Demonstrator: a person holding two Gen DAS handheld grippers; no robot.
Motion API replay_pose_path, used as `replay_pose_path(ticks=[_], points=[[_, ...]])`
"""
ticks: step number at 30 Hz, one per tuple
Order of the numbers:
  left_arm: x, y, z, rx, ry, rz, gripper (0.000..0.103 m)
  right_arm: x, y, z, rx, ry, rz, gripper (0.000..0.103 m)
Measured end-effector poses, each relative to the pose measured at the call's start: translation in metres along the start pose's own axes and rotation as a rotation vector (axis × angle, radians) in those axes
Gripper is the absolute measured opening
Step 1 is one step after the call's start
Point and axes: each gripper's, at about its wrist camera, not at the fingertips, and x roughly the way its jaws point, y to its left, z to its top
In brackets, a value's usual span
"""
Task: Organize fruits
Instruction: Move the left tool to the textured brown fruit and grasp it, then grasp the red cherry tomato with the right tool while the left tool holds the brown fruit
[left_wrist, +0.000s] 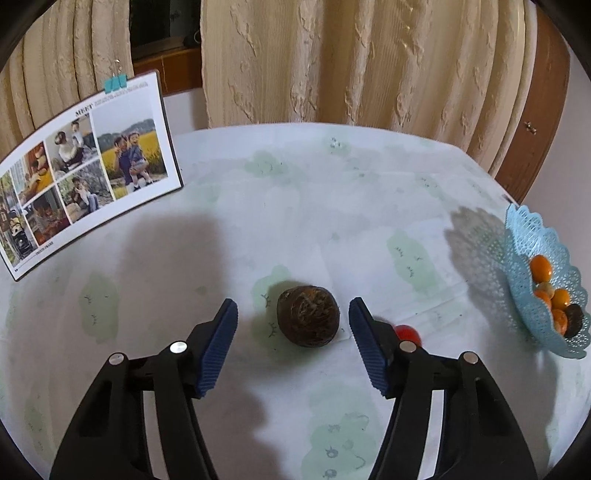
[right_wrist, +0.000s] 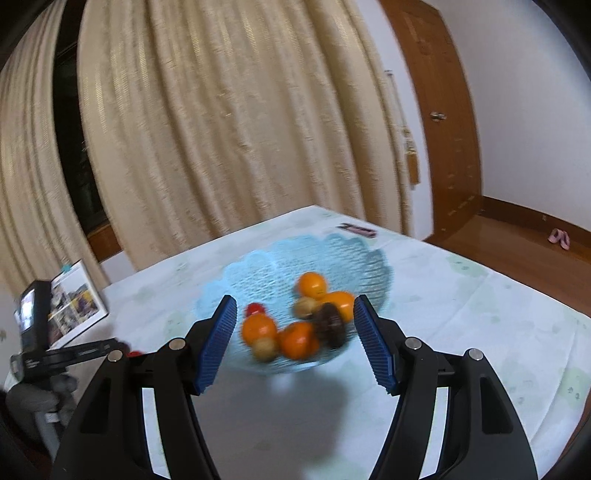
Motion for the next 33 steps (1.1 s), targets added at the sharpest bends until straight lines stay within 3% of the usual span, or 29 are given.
replay_pose_path(ticks=[7, 9, 11, 18, 33], points=[[0.017, -0.001, -0.004, 0.018, 0.031, -0.003, 0.058, 0.004, 0.042, -0.005, -0.103, 0.041, 0.084, 0.067], [0.017, -0.003, -0.005, 0.029, 0.025, -0.004, 0.054, 0.007, 0.052, -0.008, -0.122, 0.059, 0.104, 0.067], [0.017, -0.005, -0.005, 0.039, 0.022, -0.019, 0.041, 0.011, 0.063, -0.011, -0.147, 0.085, 0.128, 0.068], [0.006, 0.002, -0.001, 0.021, 0.013, -0.028, 0.040, 0.033, 0.102, -0.024, -0.224, 0.197, 0.218, 0.068], [-0.062, 0.028, 0.028, -0.058, -0.151, 0.001, 0.040, 0.108, 0.175, -0.044, -0.289, 0.453, 0.361, 0.068]])
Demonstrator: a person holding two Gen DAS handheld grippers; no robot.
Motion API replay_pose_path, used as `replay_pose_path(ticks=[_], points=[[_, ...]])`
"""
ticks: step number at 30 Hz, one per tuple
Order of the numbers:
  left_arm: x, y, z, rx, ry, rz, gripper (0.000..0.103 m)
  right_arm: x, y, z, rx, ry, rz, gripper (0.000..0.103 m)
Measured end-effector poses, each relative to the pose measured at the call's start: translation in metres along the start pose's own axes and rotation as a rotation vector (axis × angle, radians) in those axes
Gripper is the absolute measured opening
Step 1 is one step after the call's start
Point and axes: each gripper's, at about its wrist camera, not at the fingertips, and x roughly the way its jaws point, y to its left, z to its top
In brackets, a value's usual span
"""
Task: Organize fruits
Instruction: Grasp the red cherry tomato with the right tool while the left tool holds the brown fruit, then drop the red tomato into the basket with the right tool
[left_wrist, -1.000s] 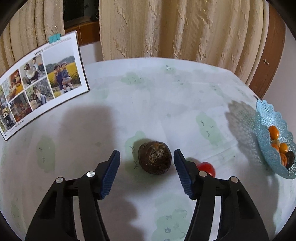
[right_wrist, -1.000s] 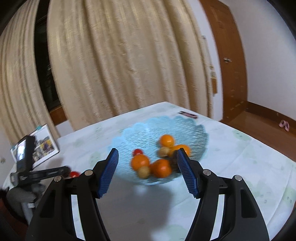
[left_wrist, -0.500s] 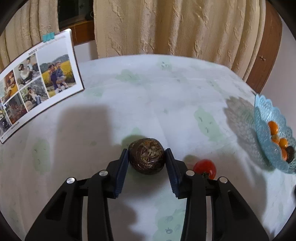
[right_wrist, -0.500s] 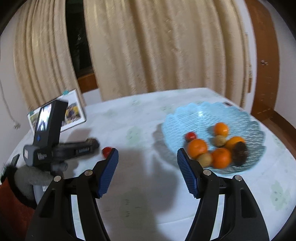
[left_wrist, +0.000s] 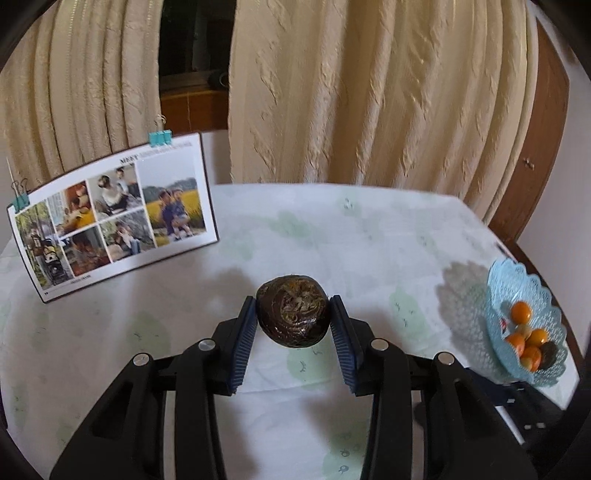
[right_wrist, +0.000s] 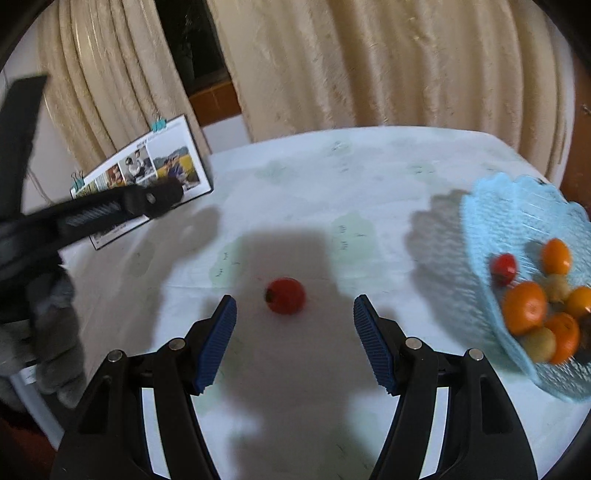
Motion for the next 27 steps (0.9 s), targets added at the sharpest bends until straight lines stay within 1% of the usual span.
replay_pose_path(ticks=[3, 10, 12, 13, 14, 15, 21, 27], points=[[-0.006, 0.006, 0.004, -0.018, -0.011, -0.002, 0.041, 0.018, 0.008, 0.005, -0.030, 0.031, -0.019, 0.066], [-0.013, 0.012, 0.007, -0.043, -0.020, -0.011, 0.041, 0.055, 0.012, 0.008, -0.047, 0.114, -0.042, 0.043], [-0.013, 0.012, 0.008, -0.045, -0.021, -0.013, 0.041, 0.057, 0.013, 0.007, -0.058, 0.109, -0.055, 0.042], [-0.014, 0.013, 0.008, -0.047, -0.021, -0.013, 0.041, 0.058, 0.014, 0.007, -0.064, 0.109, -0.064, 0.038], [-0.014, 0.013, 0.008, -0.047, -0.021, -0.013, 0.040, 0.059, 0.015, 0.008, -0.067, 0.108, -0.076, 0.033], [-0.014, 0.012, 0.008, -0.048, -0.020, -0.012, 0.041, 0.058, 0.015, 0.007, -0.068, 0.108, -0.087, 0.030], [-0.014, 0.010, 0.007, -0.039, -0.019, -0.015, 0.041, 0.049, 0.010, 0.004, -0.037, 0.097, -0.078, 0.030], [-0.015, 0.004, 0.005, -0.023, -0.024, -0.010, 0.041, 0.012, 0.006, 0.009, -0.015, 0.011, -0.071, 0.030]])
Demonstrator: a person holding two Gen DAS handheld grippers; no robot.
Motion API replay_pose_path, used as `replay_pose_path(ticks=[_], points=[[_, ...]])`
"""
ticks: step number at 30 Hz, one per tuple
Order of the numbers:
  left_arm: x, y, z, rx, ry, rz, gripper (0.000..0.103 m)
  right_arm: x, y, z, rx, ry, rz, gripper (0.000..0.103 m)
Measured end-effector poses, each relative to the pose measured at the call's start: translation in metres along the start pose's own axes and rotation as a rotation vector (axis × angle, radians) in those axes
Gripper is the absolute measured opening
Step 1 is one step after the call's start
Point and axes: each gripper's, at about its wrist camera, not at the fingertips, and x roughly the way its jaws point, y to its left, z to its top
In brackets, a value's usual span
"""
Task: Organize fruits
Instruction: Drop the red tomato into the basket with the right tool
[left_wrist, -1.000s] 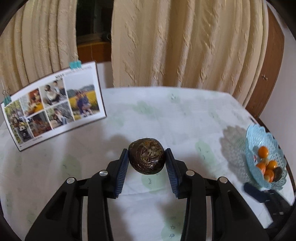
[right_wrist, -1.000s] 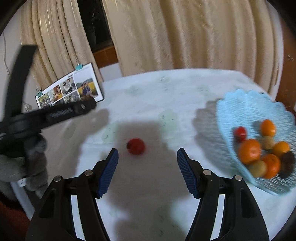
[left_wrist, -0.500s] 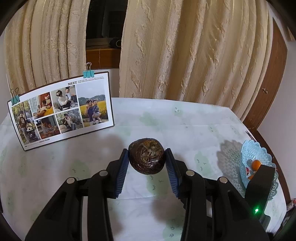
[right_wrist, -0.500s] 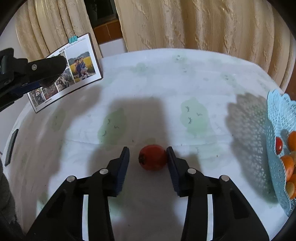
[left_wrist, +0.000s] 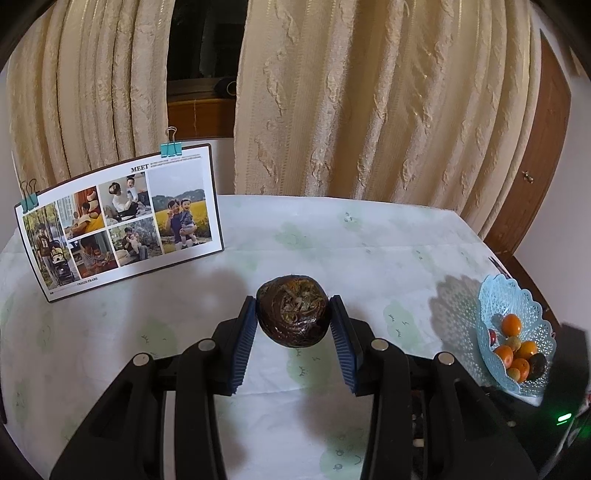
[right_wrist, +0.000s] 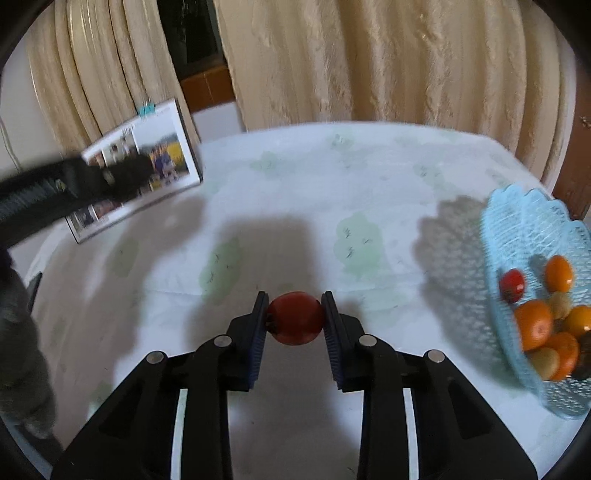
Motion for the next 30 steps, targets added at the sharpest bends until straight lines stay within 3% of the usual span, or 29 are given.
replay_pose_path(ticks=[7, 16, 30], points=[[-0.002, -0.010, -0.003, 0.026, -0.007, -0.003, 0.041, -0.045, -0.027, 0.011, 0.072, -0.101, -0.025, 0.030], [-0.005, -0.025, -0.008, 0.061, -0.007, -0.022, 0.041, -0.082, -0.075, 0.016, 0.165, -0.168, -0.092, 0.030], [-0.007, -0.051, -0.021, 0.123, 0.006, -0.059, 0.041, -0.079, -0.152, 0.007, 0.319, -0.109, -0.139, 0.030]])
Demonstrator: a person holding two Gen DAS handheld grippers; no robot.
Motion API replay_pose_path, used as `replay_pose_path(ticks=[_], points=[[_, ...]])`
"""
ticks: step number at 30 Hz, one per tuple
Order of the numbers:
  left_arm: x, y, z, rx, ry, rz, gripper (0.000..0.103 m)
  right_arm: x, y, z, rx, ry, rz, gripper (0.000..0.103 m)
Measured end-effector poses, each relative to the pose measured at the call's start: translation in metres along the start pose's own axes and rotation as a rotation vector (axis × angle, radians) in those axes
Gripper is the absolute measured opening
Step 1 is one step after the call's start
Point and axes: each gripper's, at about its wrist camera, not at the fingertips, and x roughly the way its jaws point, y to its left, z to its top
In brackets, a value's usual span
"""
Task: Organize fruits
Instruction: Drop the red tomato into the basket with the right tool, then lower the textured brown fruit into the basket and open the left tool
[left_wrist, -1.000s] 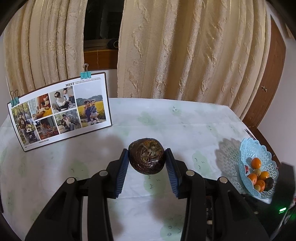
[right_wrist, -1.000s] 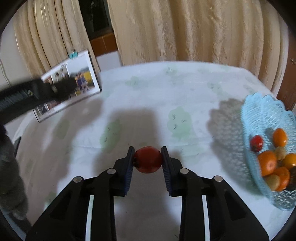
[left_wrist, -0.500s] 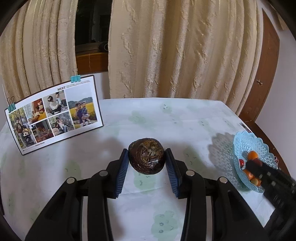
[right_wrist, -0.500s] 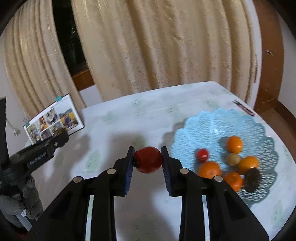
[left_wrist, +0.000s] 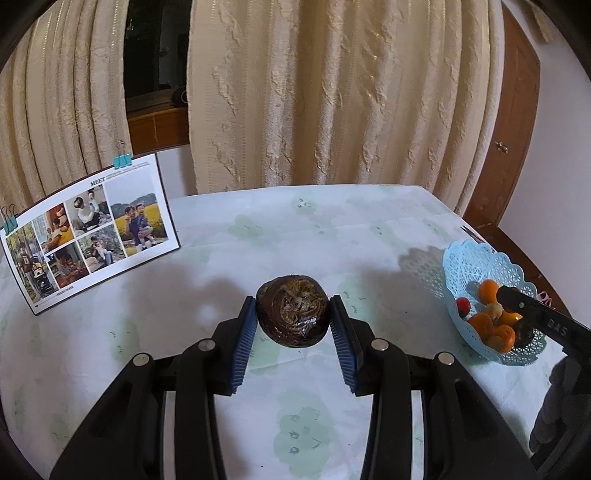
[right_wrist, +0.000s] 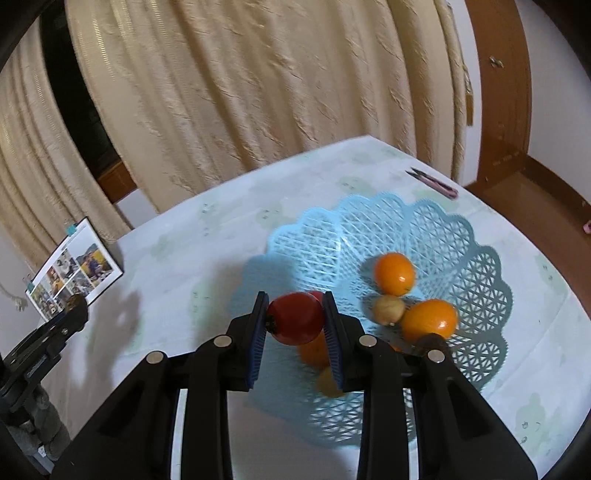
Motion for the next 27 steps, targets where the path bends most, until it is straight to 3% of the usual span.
replay_pose_path(ticks=[4, 7, 10, 13, 17, 24, 27], points=[[0.001, -0.005, -0.002, 0.010, 0.008, -0.010, 0.041, 0.009, -0.012, -0.003, 0.038, 0.028, -0.011, 0.031], [0.002, -0.006, -0.003, 0.013, 0.010, -0.013, 0.041, 0.007, -0.020, -0.004, 0.077, 0.025, -0.001, 0.047], [0.001, -0.007, -0.003, 0.015, 0.010, -0.016, 0.041, -0.006, -0.026, -0.004, 0.093, -0.015, -0.005, 0.048], [0.000, -0.009, -0.003, 0.019, 0.005, -0.023, 0.041, -0.026, -0.034, -0.007, 0.103, -0.096, -0.050, 0.048], [-0.004, -0.019, -0.006, 0.038, -0.005, -0.049, 0.041, -0.057, -0.049, -0.024, 0.126, -0.225, -0.160, 0.058], [0.000, -0.053, -0.011, 0.074, 0.026, -0.118, 0.041, -0.086, -0.072, -0.059, 0.168, -0.352, -0.284, 0.060], [0.001, -0.073, -0.012, 0.100, 0.026, -0.140, 0.041, -0.094, -0.080, -0.074, 0.177, -0.417, -0.343, 0.070]])
